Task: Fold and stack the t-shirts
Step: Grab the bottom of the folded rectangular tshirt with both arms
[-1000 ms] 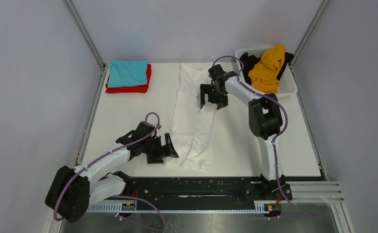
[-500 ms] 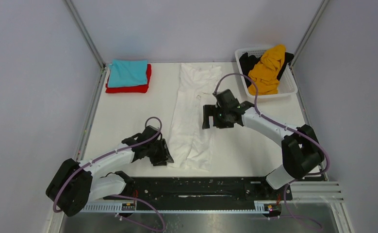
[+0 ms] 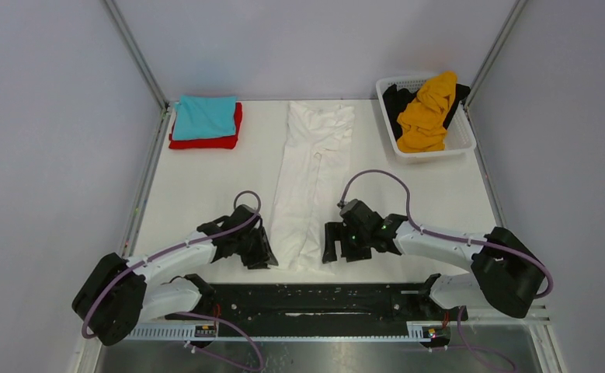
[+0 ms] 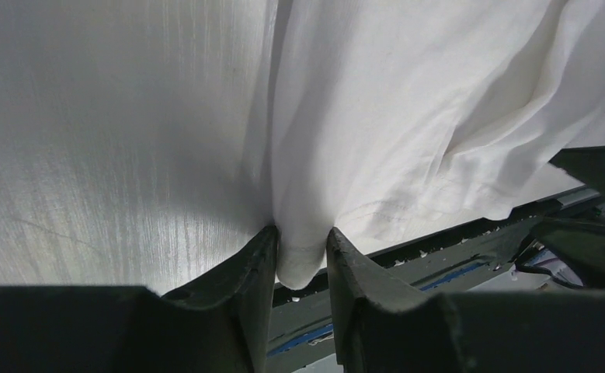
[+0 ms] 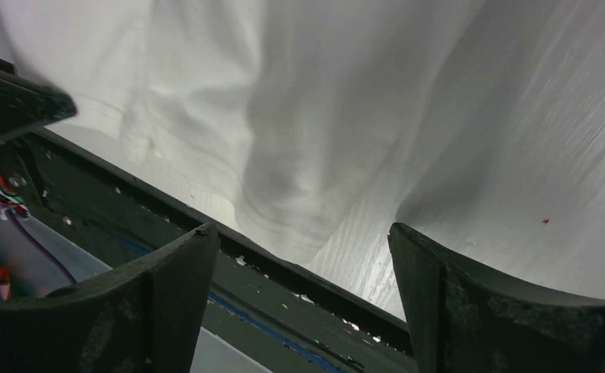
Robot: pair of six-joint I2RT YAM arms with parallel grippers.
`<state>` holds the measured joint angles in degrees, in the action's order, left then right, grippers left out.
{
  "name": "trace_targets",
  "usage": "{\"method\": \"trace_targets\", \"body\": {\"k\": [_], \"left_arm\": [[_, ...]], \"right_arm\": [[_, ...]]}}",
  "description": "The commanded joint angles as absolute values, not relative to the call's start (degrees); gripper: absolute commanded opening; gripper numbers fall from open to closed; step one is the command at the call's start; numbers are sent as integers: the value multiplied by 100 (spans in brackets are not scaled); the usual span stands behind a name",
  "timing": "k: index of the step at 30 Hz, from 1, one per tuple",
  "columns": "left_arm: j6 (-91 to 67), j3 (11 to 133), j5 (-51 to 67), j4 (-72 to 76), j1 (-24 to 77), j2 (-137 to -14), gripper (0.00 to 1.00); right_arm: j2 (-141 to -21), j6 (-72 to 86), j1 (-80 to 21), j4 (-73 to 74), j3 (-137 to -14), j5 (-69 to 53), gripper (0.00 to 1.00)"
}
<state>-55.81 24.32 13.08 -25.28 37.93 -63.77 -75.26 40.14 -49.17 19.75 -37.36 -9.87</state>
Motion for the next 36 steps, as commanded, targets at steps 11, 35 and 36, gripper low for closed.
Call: {"method": "trace_targets", "body": {"k": [11, 35, 36], "left_arm": [[-5570, 2347, 642, -3357, 4044, -6708, 21], [-5414, 3327, 1240, -3606, 5493, -6299, 0], [-5289, 3561, 1213, -3631, 5495, -6432, 0]], "right_arm": [[-7729, 4823, -5440, 1192, -3117, -1511, 55], [-5996, 4524, -5722, 1749, -2832, -1408, 0], [-6076, 4465, -5722, 1747, -2983, -1379, 0]]}}
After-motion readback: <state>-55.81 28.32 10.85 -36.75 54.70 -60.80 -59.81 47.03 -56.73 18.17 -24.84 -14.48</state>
